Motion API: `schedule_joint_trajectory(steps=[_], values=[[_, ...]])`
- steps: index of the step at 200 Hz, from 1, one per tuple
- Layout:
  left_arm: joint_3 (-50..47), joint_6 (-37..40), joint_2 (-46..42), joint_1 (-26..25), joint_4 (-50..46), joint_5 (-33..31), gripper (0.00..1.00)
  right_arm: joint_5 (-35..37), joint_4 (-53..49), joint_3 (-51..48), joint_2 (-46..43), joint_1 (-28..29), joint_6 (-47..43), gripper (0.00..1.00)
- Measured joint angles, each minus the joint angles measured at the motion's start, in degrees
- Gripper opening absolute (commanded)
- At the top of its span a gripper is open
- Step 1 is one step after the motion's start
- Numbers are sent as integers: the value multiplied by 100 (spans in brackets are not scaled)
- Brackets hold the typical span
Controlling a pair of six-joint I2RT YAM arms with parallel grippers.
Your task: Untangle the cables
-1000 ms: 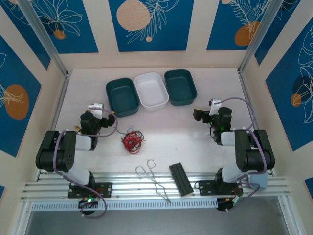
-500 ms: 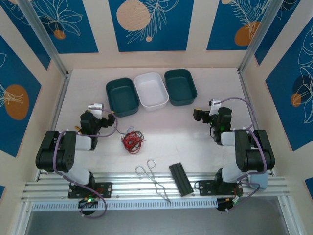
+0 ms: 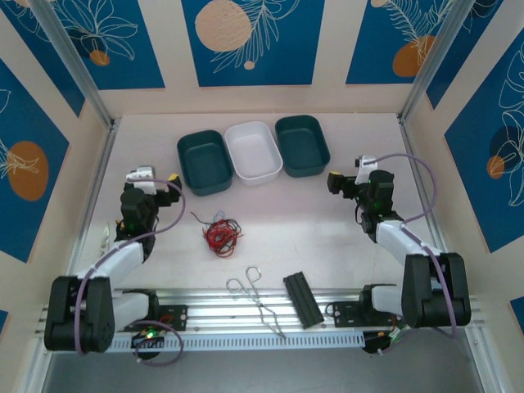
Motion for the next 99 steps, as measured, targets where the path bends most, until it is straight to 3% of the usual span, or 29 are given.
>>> schedule_joint_trajectory(steps=[48,99], values=[[190,-1574,-870,-177,-1700,57,100,977,-1012,83,-850,1097,184,99],[273,-2496,-2052,-1475,-3794,-260,100,1821,-2422,745,-1075,2205,1255,99]])
